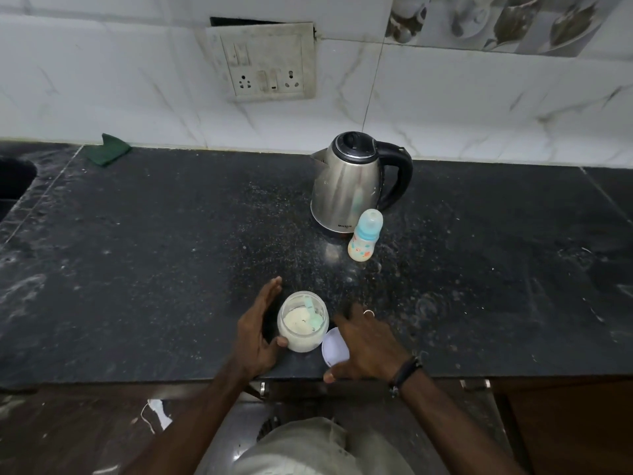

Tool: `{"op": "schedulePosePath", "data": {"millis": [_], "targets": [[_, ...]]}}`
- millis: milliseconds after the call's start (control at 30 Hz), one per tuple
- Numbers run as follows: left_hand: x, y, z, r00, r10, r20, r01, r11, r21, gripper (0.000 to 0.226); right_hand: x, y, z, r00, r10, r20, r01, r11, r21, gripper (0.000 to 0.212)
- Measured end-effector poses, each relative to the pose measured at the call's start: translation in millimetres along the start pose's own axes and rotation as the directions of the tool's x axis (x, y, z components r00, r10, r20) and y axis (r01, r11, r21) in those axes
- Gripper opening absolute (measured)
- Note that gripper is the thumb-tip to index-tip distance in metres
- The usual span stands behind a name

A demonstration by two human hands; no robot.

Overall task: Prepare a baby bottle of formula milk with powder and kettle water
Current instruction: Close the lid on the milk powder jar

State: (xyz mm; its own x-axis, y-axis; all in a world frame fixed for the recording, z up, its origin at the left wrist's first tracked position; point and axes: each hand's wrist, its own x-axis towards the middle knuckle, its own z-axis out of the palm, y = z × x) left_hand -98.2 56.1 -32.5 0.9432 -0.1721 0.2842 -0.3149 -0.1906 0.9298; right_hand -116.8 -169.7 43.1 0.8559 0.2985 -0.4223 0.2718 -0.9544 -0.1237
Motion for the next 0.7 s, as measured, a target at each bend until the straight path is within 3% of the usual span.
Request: {"op": "schedulePosePath", "data": {"millis": [200, 333, 433, 533, 700], "targets": [[-2, 7, 5, 0.990, 0.071, 0.118, -0.079, 0.995, 0.063, 0.121, 3, -10, -7, 0.996, 0.021, -0.084, -0.033, 0.989, -0.141, 0.054], [-4, 1, 7, 0.992, 0.008, 0.123, -0.024, 0.992, 0.122, 0.125, 9, 2, -25, 0.945, 0.146, -0.292, -0.124, 0.988, 0.091, 0.087], [-5, 0, 7, 0.993, -0.014, 0.116, -0.005, 0.986, 0.166, 0.123, 15, 7, -34, 0.827, 0.168, -0.536, 0.039, 0.935, 0.354, 0.075], [-6, 0, 7, 0.992, -0.048, 0.116, 0.025, 0.981, 0.193, 0.117, 19, 5, -41, 0.722, 0.214, -0.658, 0.227, 0.825, 0.517, 0.047], [-6, 5, 8, 0.993, -0.078, 0.085, 0.062, 0.981, 0.185, 0.106, 21, -1, -42, 0.700, 0.109, -0.705, 0.404, 0.754, 0.518, 0.038]]}}
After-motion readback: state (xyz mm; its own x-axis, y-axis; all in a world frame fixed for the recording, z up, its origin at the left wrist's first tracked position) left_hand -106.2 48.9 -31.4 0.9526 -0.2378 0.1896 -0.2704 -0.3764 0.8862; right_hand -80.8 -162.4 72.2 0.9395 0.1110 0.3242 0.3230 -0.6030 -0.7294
